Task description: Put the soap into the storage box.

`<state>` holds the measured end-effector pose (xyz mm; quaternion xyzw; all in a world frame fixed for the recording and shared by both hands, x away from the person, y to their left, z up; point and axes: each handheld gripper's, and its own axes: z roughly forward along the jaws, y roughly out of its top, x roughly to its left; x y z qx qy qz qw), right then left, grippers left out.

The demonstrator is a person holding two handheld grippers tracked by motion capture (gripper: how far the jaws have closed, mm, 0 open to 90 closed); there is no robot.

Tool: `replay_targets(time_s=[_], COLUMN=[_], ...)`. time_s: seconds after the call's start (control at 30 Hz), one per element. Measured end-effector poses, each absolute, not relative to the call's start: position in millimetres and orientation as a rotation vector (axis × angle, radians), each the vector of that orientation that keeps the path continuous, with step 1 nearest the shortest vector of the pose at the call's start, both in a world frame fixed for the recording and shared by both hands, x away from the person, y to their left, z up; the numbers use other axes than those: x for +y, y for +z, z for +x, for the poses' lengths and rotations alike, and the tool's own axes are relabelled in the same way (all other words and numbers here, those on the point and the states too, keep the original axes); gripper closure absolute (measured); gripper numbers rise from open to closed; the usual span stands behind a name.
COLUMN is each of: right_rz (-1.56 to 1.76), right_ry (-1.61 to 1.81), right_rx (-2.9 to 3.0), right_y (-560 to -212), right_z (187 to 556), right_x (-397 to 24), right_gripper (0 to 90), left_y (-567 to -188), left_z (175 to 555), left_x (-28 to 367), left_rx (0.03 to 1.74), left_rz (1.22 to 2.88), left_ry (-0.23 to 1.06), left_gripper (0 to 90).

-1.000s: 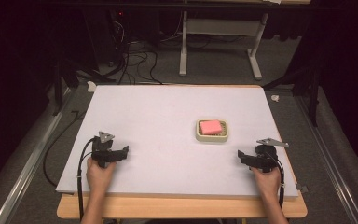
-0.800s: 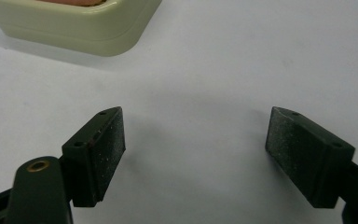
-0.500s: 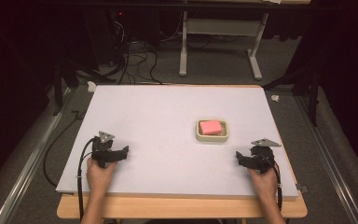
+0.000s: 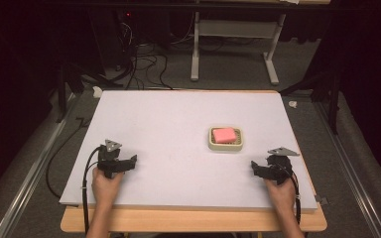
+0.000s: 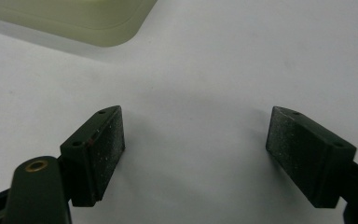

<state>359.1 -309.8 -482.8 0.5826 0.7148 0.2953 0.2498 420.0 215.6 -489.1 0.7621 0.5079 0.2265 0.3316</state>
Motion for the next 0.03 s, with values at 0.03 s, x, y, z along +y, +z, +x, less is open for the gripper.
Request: replay_targets(time_s=[0.03], right_rz=[1.584], right_ry=[0.804], right_rx=[1.946], right_y=[-482.9], right_z=[359.2], right_x=[-309.8], right_gripper=[19.8], left_y=[-489.2], left_z=[420.0], left_x=[215.5], left_rx=[1.328], left_rz=[1.992], left_ry=[0.593], left_gripper=[16.2])
